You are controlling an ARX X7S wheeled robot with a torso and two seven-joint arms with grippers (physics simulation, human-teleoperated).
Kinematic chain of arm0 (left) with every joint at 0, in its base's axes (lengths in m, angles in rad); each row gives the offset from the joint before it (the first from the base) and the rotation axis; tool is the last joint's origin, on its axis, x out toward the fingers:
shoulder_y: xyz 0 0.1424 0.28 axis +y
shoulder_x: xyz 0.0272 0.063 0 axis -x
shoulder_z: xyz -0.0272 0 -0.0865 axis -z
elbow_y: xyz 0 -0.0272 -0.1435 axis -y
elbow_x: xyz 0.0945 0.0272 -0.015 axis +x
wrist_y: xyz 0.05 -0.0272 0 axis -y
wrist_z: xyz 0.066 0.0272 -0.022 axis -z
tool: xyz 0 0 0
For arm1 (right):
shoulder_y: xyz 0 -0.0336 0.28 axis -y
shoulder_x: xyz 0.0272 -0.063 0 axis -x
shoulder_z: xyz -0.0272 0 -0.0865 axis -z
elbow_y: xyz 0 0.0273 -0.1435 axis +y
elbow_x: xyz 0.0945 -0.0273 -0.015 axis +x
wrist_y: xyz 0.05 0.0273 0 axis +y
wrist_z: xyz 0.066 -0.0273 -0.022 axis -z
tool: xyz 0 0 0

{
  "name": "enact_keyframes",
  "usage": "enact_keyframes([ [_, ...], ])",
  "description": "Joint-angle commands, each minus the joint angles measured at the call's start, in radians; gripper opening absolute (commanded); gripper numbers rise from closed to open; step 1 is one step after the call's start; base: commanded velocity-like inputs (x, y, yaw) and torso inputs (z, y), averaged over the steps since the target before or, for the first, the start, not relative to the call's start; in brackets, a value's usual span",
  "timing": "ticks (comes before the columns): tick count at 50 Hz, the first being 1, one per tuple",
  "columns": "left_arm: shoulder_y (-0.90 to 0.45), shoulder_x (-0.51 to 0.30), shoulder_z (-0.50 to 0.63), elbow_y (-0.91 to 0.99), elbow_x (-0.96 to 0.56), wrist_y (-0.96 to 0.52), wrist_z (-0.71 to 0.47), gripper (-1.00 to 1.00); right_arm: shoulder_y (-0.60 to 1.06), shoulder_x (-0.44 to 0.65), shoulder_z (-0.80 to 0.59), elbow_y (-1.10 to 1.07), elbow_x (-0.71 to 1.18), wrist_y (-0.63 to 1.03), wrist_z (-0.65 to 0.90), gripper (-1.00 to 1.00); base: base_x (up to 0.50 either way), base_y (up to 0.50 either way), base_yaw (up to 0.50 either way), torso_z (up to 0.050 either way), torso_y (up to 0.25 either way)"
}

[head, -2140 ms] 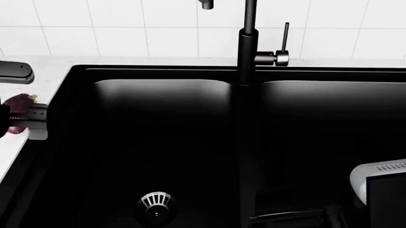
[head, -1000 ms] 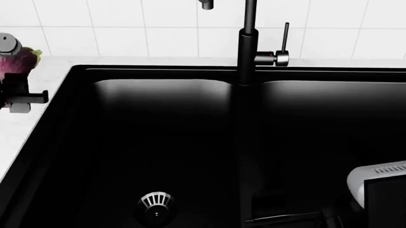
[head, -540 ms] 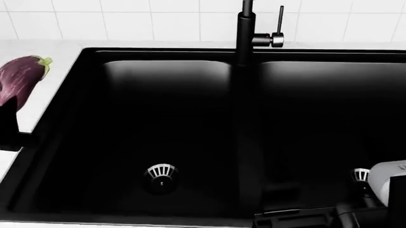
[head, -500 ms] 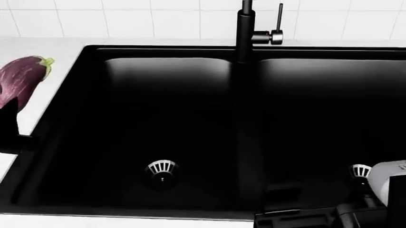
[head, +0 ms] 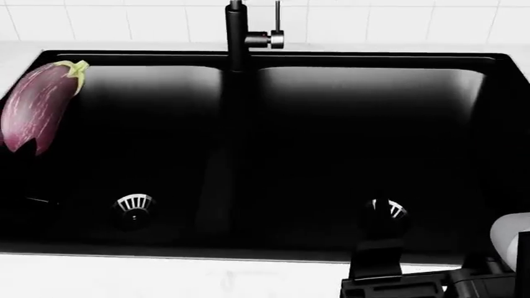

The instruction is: There is a mixed pile of frozen fruits and vegetables on the counter. Locate all the frozen vegetables and place the items in a bowl on the counter. Take all the frozen fruits and defrost them in a running sink.

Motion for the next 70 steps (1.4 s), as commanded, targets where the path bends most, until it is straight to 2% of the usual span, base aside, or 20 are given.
enact_keyframes([
  [1,0.004,-0.006,-0.029,0.025,-0.129,-0.012,-0.088,-1.0,-0.007,0.007,0.014,-0.003,0.004,-0.009,0.003,1.0,0.0,-0.5,0.0,0.0,0.0],
  [13,0.015,-0.035,-0.062,0.04,-0.298,-0.012,-0.202,-1.0,-0.001,0.012,0.014,-0.003,0.007,-0.01,0.011,1.0,0.0,-0.5,0.0,0.0,0.0],
  [20,0.004,-0.027,-0.043,0.037,-0.363,-0.002,-0.265,-1.0,-0.01,0.021,0.024,-0.011,0.019,-0.014,0.02,1.0,0.0,-0.5,0.0,0.0,0.0],
  [26,0.02,-0.041,-0.078,0.054,-0.468,-0.006,-0.325,-1.0,-0.012,0.022,0.026,-0.007,0.017,-0.016,0.019,1.0,0.0,-0.5,0.0,0.0,0.0],
  [40,-0.014,-0.049,-0.084,0.04,-0.638,0.004,-0.461,-1.0,-0.015,0.028,0.028,-0.014,0.024,-0.019,0.027,1.0,0.0,-0.5,0.0,0.0,0.0],
  [53,-0.014,-0.035,-0.037,0.027,-0.672,0.049,-0.497,-1.0,-0.018,0.046,0.041,-0.02,0.04,-0.019,0.044,1.0,0.0,-0.5,0.0,0.0,0.0],
  [60,0.013,-0.036,0.02,0.025,-0.637,0.101,-0.485,-1.0,-0.016,0.041,0.039,-0.009,0.028,-0.024,0.035,1.0,0.0,-0.5,0.0,0.0,0.0],
  [70,0.018,-0.031,0.036,0.027,-0.656,0.117,-0.498,-1.0,-0.013,0.041,0.028,-0.007,0.022,-0.021,0.04,1.0,0.0,-0.5,0.0,0.0,0.0],
])
